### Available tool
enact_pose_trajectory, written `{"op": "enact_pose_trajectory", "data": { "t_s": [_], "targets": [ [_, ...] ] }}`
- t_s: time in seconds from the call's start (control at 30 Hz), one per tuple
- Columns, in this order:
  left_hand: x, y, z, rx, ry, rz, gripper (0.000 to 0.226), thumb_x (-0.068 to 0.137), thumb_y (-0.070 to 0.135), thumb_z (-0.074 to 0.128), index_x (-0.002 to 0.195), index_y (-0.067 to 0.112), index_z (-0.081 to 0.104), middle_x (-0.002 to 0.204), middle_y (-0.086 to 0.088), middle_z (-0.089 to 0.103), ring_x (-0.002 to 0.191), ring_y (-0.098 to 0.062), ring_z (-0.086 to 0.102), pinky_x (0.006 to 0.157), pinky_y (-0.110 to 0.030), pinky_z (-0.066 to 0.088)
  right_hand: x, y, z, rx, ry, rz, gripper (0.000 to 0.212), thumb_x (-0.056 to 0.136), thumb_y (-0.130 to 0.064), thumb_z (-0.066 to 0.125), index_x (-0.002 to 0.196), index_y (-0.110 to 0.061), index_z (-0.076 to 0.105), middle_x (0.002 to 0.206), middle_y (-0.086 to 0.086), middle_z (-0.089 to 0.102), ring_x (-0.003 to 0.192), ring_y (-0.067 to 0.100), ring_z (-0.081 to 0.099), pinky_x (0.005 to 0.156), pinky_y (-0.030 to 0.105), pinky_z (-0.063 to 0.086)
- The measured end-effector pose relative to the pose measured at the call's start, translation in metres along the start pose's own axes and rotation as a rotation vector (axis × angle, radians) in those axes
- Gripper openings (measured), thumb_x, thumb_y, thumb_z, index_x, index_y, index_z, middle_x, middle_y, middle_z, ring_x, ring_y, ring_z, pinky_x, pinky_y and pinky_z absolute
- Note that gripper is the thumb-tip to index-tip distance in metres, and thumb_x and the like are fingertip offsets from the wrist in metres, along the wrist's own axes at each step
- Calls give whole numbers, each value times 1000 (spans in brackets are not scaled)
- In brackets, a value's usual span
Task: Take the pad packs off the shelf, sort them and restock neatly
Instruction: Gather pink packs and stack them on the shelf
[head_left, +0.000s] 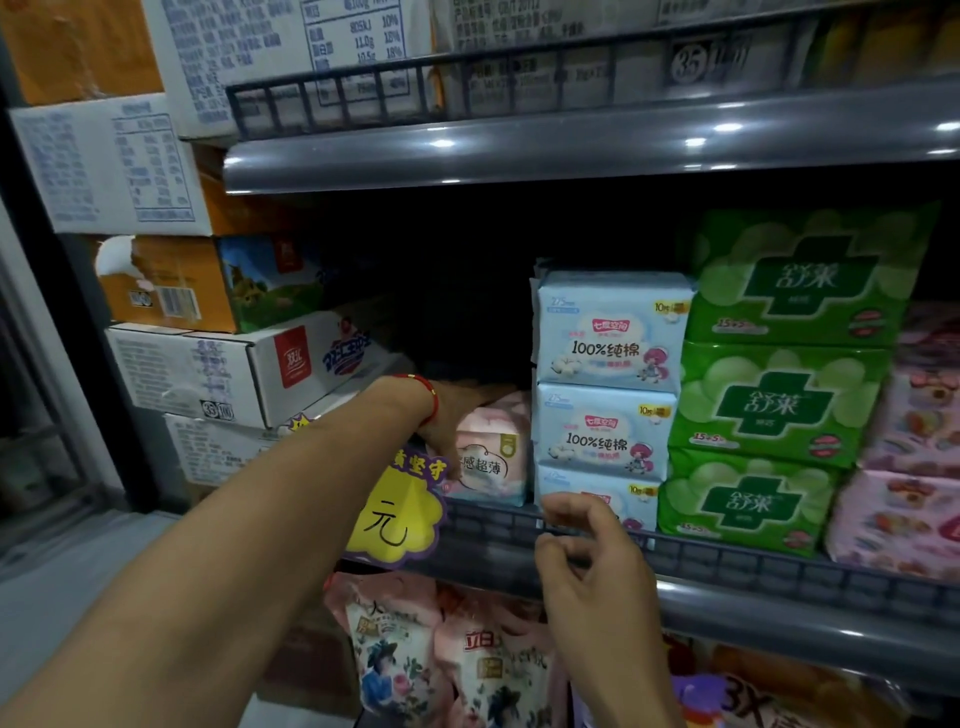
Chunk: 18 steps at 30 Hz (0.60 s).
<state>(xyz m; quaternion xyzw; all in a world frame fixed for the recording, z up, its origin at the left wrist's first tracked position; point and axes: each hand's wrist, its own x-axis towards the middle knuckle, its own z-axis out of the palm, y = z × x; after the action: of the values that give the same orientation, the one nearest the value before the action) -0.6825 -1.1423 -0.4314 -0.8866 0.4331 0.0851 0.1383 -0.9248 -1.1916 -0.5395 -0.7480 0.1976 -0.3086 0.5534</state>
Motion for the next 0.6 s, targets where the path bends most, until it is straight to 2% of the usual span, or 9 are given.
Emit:
{"op": "enact_pose_trajectory", "data": {
  "t_s": [0.13,0.23,0.27,0.33,0.4,0.47,0.53,0.6],
  "targets": [
    [0,2,5,-9,35,7,129,54,61,91,157,31,19,162,-3,34,141,-30,44,112,-53,43,1,1,-2,-12,12,-10,28,96,-11,65,106,-36,62,100,-18,67,85,-8,60,63,7,45],
    [1,-13,4,-59,-39,-54,127,59,66,88,159,24,21,158,2,36,140,-27,43,114,-52,40,1,1,-1,-18,12,-10,26,96,-13,65,106,-37,62,99,-19,67,85,-9,60,62,10,45],
    [1,-20,4,-101,-39,-97,129,57,72,86,159,25,23,160,1,35,140,-27,43,114,-52,39,1,0,-1,-24,4,-9,26,97,-15,65,107,-38,61,99,-19,66,84,-9,60,63,11,45],
    [-11,-28,2,-214,14,-83,133,55,77,84,160,35,13,165,4,28,143,-25,40,117,-48,37,0,-3,-4,-47,-10,-13,23,98,-17,64,108,-38,60,100,-19,65,83,-11,59,61,12,45],
    [-38,-25,-2,-348,130,-24,113,76,57,82,162,34,12,165,5,25,147,-24,35,121,-37,30,-1,-4,-12,-68,-7,-22,22,99,-17,63,108,-37,60,102,-20,64,83,-11,59,58,11,46],
    [-76,-17,-1,-435,356,36,75,93,29,72,157,30,33,158,-1,40,141,-25,43,117,-35,36,-6,-2,-24,-74,27,-36,22,98,-15,63,107,-35,62,102,-20,65,83,-9,59,63,12,47],
    [-115,-4,16,-492,662,51,50,94,14,65,141,28,55,139,-3,58,122,-26,58,104,-40,49,-13,2,-36,-83,69,-39,19,98,-14,64,104,-32,64,99,-18,67,81,-9,61,68,20,49],
    [-151,17,49,-584,856,45,40,86,15,60,123,25,68,119,0,67,108,-20,62,93,-37,52,-22,9,-47,-100,81,-19,16,97,-15,65,101,-30,65,96,-15,69,80,-4,63,70,24,51]
  ]
}}
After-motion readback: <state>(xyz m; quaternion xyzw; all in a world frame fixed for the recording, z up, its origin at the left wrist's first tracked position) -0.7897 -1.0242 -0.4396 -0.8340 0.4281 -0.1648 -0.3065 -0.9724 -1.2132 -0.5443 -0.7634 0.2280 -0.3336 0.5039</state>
